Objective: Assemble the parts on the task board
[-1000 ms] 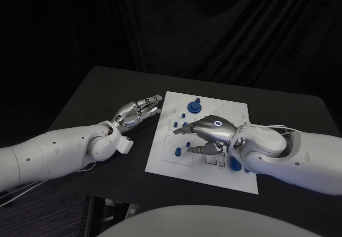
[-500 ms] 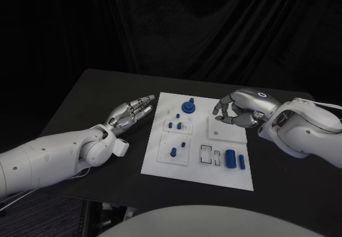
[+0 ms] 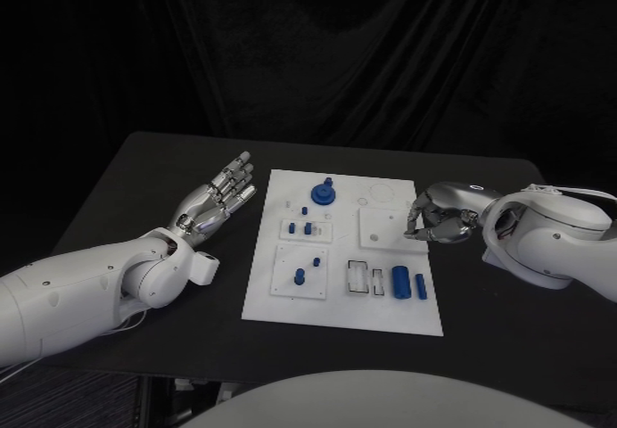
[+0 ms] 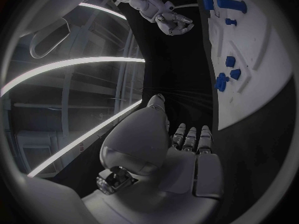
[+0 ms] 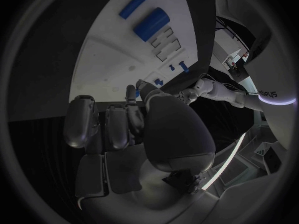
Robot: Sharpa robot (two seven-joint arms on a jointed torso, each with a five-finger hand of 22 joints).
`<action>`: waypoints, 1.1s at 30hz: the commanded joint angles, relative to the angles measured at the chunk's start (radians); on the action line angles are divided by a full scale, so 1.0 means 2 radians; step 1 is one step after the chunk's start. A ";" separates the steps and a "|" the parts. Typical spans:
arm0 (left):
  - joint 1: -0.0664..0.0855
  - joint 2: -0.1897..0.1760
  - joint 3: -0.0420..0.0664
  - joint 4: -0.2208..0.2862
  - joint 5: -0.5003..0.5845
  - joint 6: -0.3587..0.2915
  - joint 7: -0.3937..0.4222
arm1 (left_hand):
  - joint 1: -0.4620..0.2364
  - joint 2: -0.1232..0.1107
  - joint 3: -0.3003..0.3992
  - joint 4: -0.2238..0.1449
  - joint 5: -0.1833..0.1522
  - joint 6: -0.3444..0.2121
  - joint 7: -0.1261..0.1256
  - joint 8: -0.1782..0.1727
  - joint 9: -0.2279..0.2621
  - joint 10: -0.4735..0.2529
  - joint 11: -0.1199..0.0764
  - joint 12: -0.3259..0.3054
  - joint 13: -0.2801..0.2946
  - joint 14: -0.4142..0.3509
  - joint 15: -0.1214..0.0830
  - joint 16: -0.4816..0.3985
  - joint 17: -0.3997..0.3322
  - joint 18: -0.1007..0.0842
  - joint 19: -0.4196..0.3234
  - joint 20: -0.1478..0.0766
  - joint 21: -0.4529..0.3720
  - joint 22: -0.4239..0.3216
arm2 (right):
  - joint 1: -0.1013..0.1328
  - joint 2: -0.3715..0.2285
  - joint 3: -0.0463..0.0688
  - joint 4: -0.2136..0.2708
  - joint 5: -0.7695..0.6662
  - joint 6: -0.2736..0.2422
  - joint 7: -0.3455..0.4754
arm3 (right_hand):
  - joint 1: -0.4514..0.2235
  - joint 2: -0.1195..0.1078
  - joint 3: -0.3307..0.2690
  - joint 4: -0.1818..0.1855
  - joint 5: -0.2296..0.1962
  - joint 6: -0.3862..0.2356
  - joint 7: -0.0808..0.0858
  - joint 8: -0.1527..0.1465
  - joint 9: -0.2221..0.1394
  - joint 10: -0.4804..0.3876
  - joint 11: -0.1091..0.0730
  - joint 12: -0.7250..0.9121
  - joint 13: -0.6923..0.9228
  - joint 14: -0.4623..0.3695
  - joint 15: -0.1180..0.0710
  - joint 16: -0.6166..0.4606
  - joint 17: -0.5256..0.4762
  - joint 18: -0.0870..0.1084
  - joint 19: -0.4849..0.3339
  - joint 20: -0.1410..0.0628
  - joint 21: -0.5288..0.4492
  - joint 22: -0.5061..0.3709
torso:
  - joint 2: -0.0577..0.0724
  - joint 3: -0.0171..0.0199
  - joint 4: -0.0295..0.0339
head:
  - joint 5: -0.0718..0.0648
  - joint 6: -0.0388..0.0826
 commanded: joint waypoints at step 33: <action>0.001 0.006 0.000 -0.018 -0.003 0.046 0.041 | 0.031 0.014 0.015 -0.004 0.019 -0.002 0.037 -0.002 0.000 0.001 0.026 0.003 0.000 0.000 0.026 -0.002 0.000 0.024 0.002 0.044 -0.002 0.001 | -0.068 -0.011 0.000 0.056 -0.094 -0.024 -0.142 | -0.168 0.003 -0.043 0.050 -0.065 0.028 -0.020 0.042 0.109 0.069 -0.016 0.060 0.143 0.046 -0.017 0.074 0.094 -0.031 0.044 -0.013 0.131 0.121 | -0.006 0.0007 -0.0102 | -0.046 0.000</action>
